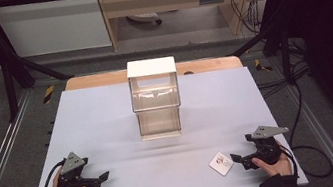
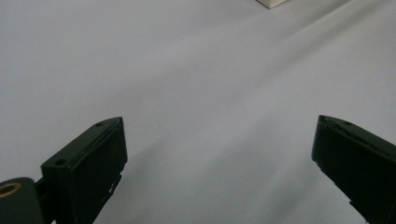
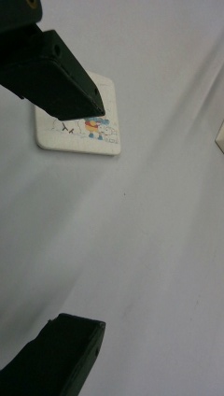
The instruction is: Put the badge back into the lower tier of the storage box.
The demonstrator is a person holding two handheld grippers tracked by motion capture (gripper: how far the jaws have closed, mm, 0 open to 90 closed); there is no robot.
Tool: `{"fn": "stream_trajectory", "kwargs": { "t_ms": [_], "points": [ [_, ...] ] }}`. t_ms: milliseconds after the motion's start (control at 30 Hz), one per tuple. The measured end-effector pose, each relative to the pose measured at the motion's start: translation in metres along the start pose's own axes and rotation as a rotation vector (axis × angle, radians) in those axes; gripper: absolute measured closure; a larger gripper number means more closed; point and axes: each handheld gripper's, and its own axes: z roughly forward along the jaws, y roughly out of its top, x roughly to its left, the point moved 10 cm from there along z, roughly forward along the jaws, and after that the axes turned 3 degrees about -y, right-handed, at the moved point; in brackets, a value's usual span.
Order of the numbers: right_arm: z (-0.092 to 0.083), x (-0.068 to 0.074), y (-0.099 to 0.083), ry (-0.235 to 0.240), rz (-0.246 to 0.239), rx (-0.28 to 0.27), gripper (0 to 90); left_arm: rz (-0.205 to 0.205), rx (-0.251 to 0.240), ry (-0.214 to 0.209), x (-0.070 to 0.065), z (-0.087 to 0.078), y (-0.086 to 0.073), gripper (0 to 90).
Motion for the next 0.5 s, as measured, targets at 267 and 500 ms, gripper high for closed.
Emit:
{"fn": "stream_trajectory", "kwargs": {
  "t_ms": [267,500],
  "points": [
    [0.0001,0.0006,-0.0004,-0.007,-0.007,0.004,1.2,-0.002,-0.002,-0.003,0.0003,-0.0011,-0.0002,2.9],
    [-0.0006,0.0024,-0.0004,-0.013,-0.006,0.007,1.4,-0.008,-0.011,-0.004,-0.0001,-0.0017,0.0001,3.0]
  ]
}}
